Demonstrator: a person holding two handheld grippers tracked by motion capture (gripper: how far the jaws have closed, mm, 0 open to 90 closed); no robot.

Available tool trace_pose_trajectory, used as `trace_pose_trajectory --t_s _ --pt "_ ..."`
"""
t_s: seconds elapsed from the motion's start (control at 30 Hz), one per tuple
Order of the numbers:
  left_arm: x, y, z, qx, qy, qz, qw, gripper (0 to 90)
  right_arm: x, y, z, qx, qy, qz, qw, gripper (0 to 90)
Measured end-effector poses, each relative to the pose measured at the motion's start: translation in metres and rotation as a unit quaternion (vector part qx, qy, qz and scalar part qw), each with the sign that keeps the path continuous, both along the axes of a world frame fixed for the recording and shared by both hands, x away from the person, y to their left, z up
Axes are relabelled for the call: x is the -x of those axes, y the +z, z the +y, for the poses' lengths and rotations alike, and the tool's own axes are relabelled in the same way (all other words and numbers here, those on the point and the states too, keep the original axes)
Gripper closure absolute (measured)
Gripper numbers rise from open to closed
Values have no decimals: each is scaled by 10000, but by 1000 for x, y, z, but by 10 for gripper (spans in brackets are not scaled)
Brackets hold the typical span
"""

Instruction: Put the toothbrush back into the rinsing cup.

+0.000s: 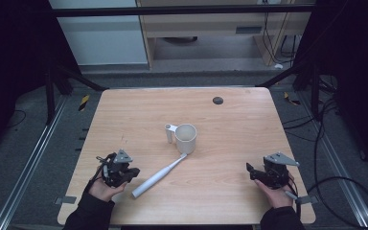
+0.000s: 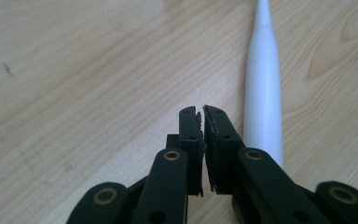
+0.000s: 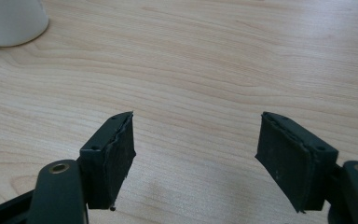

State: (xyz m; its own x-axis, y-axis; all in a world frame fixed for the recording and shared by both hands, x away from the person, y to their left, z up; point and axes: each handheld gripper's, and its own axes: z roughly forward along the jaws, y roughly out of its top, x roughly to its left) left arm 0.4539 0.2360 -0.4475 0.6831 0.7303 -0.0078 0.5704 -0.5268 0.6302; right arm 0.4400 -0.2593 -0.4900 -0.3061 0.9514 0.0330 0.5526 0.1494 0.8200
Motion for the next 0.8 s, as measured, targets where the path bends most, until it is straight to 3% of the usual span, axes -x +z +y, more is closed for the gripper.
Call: trace_pose_trajectory --t_s 0.3,0.53,0.8 --pt "-8 22 -3 177 111 -232 9995 705 0 0 0 11 -27 -4 10000 271" --pt "-15 37 -13 180 69 -360 9992 627 0 0 0 20 -24 -3 10000 271" --pt "-21 46 -28 70 -67 -420 9991 579 0 0 0 21 -21 -4 10000 271"
